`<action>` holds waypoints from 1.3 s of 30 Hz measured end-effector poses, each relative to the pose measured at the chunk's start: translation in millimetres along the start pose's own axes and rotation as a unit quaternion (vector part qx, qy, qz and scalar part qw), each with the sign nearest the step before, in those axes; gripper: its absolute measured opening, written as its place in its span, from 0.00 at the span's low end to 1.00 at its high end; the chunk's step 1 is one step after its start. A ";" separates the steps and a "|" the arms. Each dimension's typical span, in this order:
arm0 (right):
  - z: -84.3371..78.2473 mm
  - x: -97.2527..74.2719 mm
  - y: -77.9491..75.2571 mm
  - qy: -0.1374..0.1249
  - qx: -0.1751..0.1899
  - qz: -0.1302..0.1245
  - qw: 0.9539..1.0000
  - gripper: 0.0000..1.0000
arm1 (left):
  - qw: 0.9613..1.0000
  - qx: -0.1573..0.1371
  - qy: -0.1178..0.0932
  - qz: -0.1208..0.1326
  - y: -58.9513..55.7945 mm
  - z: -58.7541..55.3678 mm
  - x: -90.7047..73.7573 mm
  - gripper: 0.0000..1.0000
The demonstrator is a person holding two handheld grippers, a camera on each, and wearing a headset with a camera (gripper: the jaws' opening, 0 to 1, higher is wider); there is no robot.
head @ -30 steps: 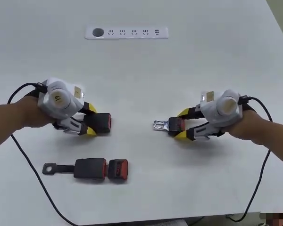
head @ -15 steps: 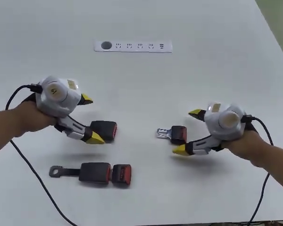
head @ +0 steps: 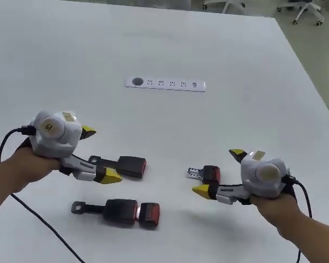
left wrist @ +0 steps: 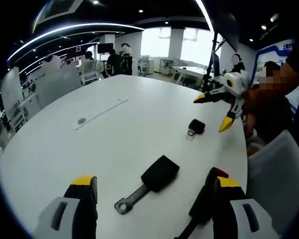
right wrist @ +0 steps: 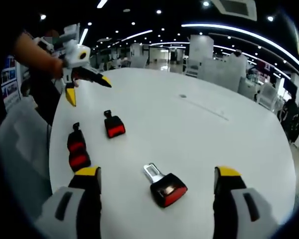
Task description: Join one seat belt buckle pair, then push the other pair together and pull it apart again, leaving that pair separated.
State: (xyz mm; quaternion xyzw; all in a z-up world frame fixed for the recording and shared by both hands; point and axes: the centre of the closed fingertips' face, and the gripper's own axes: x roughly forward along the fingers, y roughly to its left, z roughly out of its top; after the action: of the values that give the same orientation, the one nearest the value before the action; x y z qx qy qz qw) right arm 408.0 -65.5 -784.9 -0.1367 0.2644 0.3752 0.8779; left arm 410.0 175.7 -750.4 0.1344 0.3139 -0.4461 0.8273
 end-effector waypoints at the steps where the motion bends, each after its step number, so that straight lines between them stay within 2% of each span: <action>1: 1.8 -2.2 2.3 -0.003 0.002 -0.002 1.000 0.96 | 1.000 0.001 -0.004 0.000 -1.9 0.1 -5.3 1.00; 2: 4.1 -5.3 4.9 -0.006 0.004 -0.007 1.000 0.96 | 1.000 -0.001 -0.015 0.004 -3.0 1.3 -12.3 1.00; 5: 6.7 -11.6 13.7 -0.009 0.012 -0.010 1.000 0.95 | 1.000 -0.003 -0.026 0.016 -3.8 -2.7 -27.0 1.00; 8: 8.3 -19.0 23.2 -0.010 -0.001 -0.018 1.000 0.95 | 0.999 -0.003 -0.033 0.030 -3.8 -10.1 -42.8 1.00; 11: 10.0 -26.1 31.0 -0.012 -0.008 -0.023 1.000 0.96 | 0.998 -0.005 -0.049 0.045 -1.1 -9.8 -57.9 1.00; 13: 11.0 -30.9 34.5 -0.013 -0.008 -0.028 0.999 0.97 | 0.996 0.019 -0.062 0.063 3.2 -6.6 -70.0 1.00; 17: 14.9 -39.1 39.3 -0.021 -0.010 -0.043 0.999 0.98 | 0.995 0.022 -0.067 0.066 2.4 -10.3 -87.5 1.00; 20: 12.6 -42.1 43.8 -0.021 -0.004 -0.050 0.999 0.98 | 0.996 0.034 -0.059 0.062 0.8 -17.2 -96.8 1.00; 23: 11.7 -46.9 49.3 -0.027 -0.001 -0.057 0.998 0.98 | 0.995 0.030 -0.064 0.072 3.8 -18.2 -107.2 1.00; 25: 9.4 -49.4 53.0 -0.026 0.003 -0.057 0.998 0.98 | 0.994 0.017 -0.069 0.087 6.6 -17.4 -110.3 1.00; 27: 6.9 -53.3 54.8 -0.026 0.005 -0.061 0.998 0.98 | 0.992 0.015 -0.066 0.104 7.2 -19.4 -110.8 1.00; 30: 5.5 -57.4 57.2 -0.033 0.012 -0.066 0.997 0.99 | 0.989 -0.013 -0.090 0.118 3.5 -18.7 -108.2 1.00; 35: -1.2 -59.2 61.3 -0.026 0.015 -0.067 0.997 0.98 | 0.989 -0.022 -0.090 0.114 -7.7 -25.4 -97.6 1.00; 39: -0.2 -60.5 62.0 -0.029 0.016 -0.071 0.997 0.98 | 0.988 -0.037 -0.093 0.115 -11.6 -27.6 -93.9 1.00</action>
State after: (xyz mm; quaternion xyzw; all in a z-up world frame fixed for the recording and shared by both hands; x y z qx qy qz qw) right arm 327.6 -58.8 -753.4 -0.1303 0.2347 0.3117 0.9115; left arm 351.5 244.4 -710.9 0.0967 0.2347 -0.3468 0.9029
